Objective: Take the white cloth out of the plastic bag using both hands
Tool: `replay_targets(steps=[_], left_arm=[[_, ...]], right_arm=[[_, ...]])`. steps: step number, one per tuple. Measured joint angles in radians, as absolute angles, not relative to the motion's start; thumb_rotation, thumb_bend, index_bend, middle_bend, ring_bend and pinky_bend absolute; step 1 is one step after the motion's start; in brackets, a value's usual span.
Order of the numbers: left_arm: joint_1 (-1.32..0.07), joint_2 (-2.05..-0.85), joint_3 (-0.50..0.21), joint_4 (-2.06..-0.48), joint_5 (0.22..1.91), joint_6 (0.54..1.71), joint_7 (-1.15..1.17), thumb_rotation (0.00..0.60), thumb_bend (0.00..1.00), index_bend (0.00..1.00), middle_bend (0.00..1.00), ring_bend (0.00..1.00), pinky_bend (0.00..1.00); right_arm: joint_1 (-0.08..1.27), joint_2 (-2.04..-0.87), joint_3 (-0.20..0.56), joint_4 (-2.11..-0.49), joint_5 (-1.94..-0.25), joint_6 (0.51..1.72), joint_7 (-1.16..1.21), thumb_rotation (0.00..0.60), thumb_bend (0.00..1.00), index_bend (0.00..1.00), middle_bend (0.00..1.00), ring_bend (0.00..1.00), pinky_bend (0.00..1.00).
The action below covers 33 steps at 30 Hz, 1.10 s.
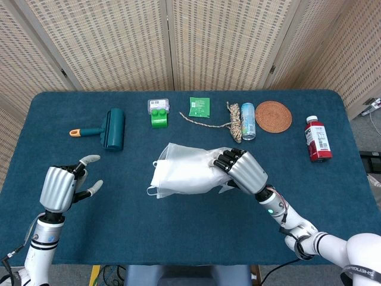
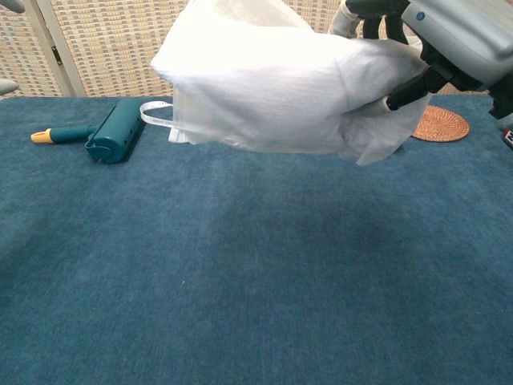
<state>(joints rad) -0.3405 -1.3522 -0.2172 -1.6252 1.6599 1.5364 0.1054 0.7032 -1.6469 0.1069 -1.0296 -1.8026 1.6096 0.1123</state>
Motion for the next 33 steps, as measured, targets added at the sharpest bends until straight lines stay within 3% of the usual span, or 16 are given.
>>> replay_targets(steps=[25, 33], left_arm=[[-0.444, -1.359, -0.217, -1.618, 1.729, 1.505, 0.116, 0.6, 0.18, 0.35, 1.0, 0.9, 1.0], [-0.472, -1.368, -0.216, -1.63, 1.734, 1.495, 0.113, 0.6, 0.14, 0.34, 1.0, 0.9, 1.0]], right_arm=[[0.739, -1.693, 0.117, -0.967, -1.809, 1.626, 0.145, 0.6, 0.54, 0.57, 0.68, 0.65, 0.72], [0.741, -1.704, 0.117, -0.947, -1.809, 1.639, 0.154, 0.6, 0.54, 0.57, 0.68, 0.65, 0.72]])
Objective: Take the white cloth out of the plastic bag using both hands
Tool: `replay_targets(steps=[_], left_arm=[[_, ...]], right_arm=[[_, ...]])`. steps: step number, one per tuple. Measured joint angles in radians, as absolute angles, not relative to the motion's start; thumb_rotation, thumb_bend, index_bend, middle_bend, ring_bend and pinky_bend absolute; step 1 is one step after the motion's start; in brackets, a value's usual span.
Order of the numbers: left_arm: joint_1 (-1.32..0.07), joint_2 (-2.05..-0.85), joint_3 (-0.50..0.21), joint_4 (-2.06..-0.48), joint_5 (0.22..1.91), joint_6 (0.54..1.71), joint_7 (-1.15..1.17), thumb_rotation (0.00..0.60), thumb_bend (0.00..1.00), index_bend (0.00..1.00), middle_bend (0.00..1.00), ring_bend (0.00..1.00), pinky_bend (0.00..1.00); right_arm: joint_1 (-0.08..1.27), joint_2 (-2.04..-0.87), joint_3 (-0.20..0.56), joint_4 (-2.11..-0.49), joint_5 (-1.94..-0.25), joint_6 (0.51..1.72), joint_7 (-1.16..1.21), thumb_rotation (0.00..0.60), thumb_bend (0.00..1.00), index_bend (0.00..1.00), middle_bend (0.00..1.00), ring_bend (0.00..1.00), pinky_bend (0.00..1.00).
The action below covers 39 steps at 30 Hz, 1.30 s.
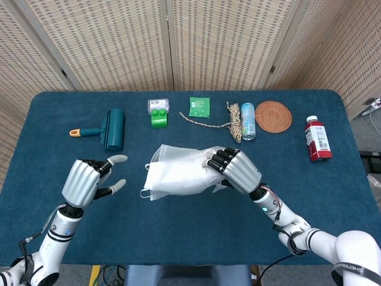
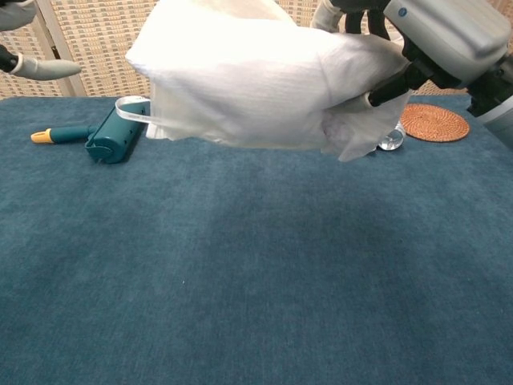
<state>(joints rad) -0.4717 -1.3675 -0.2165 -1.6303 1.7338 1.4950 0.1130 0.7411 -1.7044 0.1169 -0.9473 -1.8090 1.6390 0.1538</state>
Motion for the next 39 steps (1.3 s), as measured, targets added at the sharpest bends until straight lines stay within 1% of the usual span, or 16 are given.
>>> replay_targets(steps=[4, 7, 39], left_arm=[[-0.476, -1.359, -0.207, -1.646, 1.738, 1.491, 0.109, 0.6, 0.07, 0.33, 1.0, 0.9, 1.0], [-0.482, -1.356, -0.203, -1.658, 1.74, 1.485, 0.111, 0.6, 0.05, 0.33, 1.0, 0.9, 1.0], [-0.576, -1.368, -0.22, -1.721, 1.744, 1.424, 0.166, 0.6, 0.04, 0.31, 1.0, 0.9, 1.0]], right_arm=[[0.744, -1.711, 0.118, -0.937, -1.806, 1.642, 0.159, 0.6, 0.54, 0.57, 0.68, 0.65, 0.72], [0.748, -1.719, 0.121, -0.929, -1.804, 1.644, 0.166, 0.6, 0.54, 0.57, 0.68, 0.65, 0.72], [0.795, -1.755, 0.132, -0.888, -1.814, 1.68, 0.173, 0.6, 0.54, 0.57, 0.67, 0.65, 0.72]])
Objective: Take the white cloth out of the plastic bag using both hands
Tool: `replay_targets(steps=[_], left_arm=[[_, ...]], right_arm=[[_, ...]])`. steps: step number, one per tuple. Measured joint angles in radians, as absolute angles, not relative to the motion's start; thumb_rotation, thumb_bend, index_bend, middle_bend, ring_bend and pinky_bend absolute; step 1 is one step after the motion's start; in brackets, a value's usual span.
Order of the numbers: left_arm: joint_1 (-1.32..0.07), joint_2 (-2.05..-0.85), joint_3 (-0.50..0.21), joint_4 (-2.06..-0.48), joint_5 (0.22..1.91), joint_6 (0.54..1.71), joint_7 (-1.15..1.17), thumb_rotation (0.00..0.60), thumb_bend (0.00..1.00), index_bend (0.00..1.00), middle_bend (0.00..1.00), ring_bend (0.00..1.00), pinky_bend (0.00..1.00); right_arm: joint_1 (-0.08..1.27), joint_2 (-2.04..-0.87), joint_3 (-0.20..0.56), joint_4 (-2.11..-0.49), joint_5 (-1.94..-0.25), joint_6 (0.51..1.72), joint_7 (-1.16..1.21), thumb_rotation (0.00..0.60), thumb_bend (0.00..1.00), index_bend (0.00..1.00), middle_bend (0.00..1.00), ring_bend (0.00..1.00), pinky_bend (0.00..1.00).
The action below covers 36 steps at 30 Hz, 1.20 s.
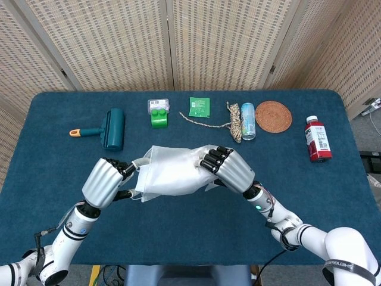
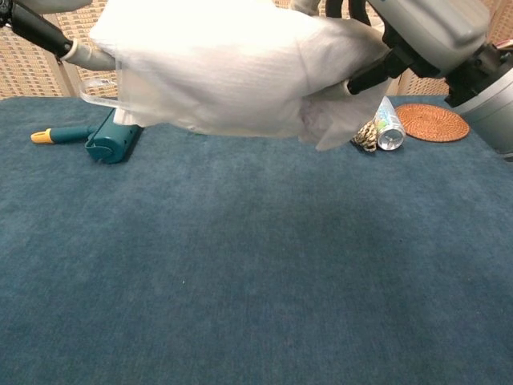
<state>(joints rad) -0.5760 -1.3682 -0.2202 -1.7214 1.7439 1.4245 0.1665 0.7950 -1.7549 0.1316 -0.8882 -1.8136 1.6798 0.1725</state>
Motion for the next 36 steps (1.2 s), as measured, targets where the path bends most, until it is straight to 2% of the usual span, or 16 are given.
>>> replay_targets(steps=[21, 23, 36], left_arm=[[-0.609, -1.364, -0.216, -1.758, 1.713, 1.38, 0.188, 0.6, 0.04, 0.4, 1.0, 0.91, 1.0], [-0.611, -1.365, -0.216, -1.76, 1.711, 1.379, 0.19, 0.6, 0.07, 0.41, 1.0, 0.91, 1.0], [-0.62, -1.379, -0.213, -1.763, 1.712, 1.383, 0.202, 0.6, 0.42, 0.45, 1.0, 0.91, 1.0]], right_arm=[[0.81, -1.758, 0.136, -0.901, -1.809, 1.687, 0.17, 0.6, 0.54, 0.57, 0.67, 0.64, 0.72], [0.811, -1.759, 0.136, -0.901, -1.809, 1.688, 0.171, 0.6, 0.55, 0.57, 0.67, 0.64, 0.72], [0.812, -1.763, 0.133, -0.9, -1.805, 1.688, 0.173, 0.6, 0.55, 0.57, 0.67, 0.64, 0.72]])
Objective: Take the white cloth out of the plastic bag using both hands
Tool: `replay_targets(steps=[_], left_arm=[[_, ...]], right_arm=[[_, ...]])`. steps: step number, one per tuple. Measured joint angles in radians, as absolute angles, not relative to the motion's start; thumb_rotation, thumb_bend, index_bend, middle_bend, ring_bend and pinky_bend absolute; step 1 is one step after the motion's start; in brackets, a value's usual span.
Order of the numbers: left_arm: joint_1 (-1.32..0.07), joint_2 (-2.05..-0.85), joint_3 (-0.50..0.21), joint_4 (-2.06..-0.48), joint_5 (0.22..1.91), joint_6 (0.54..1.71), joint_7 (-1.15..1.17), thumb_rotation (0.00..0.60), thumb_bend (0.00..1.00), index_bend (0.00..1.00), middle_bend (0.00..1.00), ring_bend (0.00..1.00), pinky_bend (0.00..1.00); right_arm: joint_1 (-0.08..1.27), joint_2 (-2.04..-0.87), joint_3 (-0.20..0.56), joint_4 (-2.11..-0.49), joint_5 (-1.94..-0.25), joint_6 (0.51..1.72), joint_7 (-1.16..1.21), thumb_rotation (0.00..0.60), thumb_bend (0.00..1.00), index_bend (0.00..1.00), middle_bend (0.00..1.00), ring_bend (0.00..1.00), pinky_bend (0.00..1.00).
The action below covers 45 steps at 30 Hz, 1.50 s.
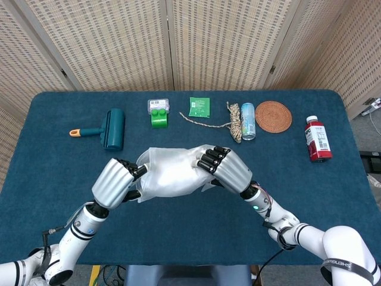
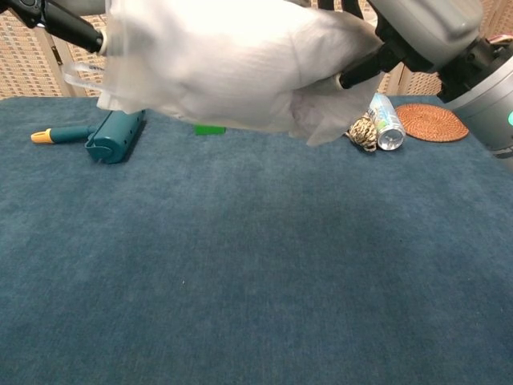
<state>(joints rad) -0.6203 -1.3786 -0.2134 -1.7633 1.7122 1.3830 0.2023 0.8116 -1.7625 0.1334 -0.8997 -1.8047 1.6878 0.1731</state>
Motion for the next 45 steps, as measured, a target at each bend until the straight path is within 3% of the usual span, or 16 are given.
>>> replay_targets(steps=[4, 11, 21, 25, 28, 32, 35, 36, 39, 45], left_arm=[[-0.622, -1.379, -0.211, -1.763, 1.711, 1.38, 0.204, 0.6, 0.54, 0.45, 1.0, 0.91, 1.0], [-0.624, -1.38, -0.208, -1.771, 1.704, 1.377, 0.206, 0.6, 0.68, 0.46, 1.0, 0.92, 1.0], [-0.618, -1.392, -0.202, -1.768, 1.701, 1.387, 0.216, 0.6, 0.68, 0.56, 1.0, 0.92, 1.0], [-0.617, -1.396, -0.199, -1.767, 1.695, 1.386, 0.216, 0.6, 0.68, 0.57, 1.0, 0.92, 1.0], [-0.617, -1.399, -0.197, -1.765, 1.69, 1.382, 0.215, 0.6, 0.68, 0.58, 1.0, 0.92, 1.0], [-0.616, -1.401, -0.193, -1.765, 1.682, 1.375, 0.214, 0.6, 0.68, 0.59, 1.0, 0.93, 1.0], [-0.616, -1.405, -0.187, -1.766, 1.678, 1.368, 0.215, 0.6, 0.69, 0.6, 1.0, 0.93, 1.0], [-0.616, -1.407, -0.185, -1.765, 1.677, 1.365, 0.217, 0.6, 0.69, 0.6, 1.0, 0.93, 1.0], [-0.617, -1.412, -0.181, -1.764, 1.674, 1.361, 0.218, 0.6, 0.69, 0.6, 1.0, 0.93, 1.0], [-0.616, -1.417, -0.176, -1.761, 1.669, 1.355, 0.219, 0.6, 0.69, 0.61, 1.0, 0.93, 1.0]], right_arm=[[0.811, -1.764, 0.132, -0.898, -1.804, 1.688, 0.173, 0.6, 0.55, 0.57, 0.67, 0.64, 0.72], [0.813, -1.764, 0.132, -0.898, -1.803, 1.688, 0.174, 0.6, 0.55, 0.57, 0.67, 0.64, 0.72], [0.814, -1.766, 0.13, -0.895, -1.797, 1.675, 0.173, 0.6, 0.54, 0.57, 0.65, 0.62, 0.72], [0.813, -1.764, 0.126, -0.899, -1.792, 1.655, 0.17, 0.6, 0.49, 0.56, 0.61, 0.59, 0.72], [0.813, -1.758, 0.122, -0.907, -1.784, 1.633, 0.17, 0.6, 0.43, 0.5, 0.57, 0.56, 0.72], [0.81, -1.751, 0.118, -0.919, -1.772, 1.609, 0.176, 0.6, 0.27, 0.4, 0.51, 0.51, 0.7], [0.807, -1.741, 0.114, -0.933, -1.761, 1.577, 0.171, 0.6, 0.03, 0.19, 0.37, 0.41, 0.66], [0.806, -1.735, 0.111, -0.943, -1.755, 1.559, 0.166, 0.6, 0.0, 0.12, 0.32, 0.37, 0.64], [0.803, -1.712, 0.105, -0.985, -1.736, 1.504, 0.152, 0.6, 0.0, 0.02, 0.22, 0.3, 0.6], [0.793, -1.675, 0.101, -1.049, -1.697, 1.435, 0.124, 0.6, 0.0, 0.0, 0.2, 0.26, 0.58]])
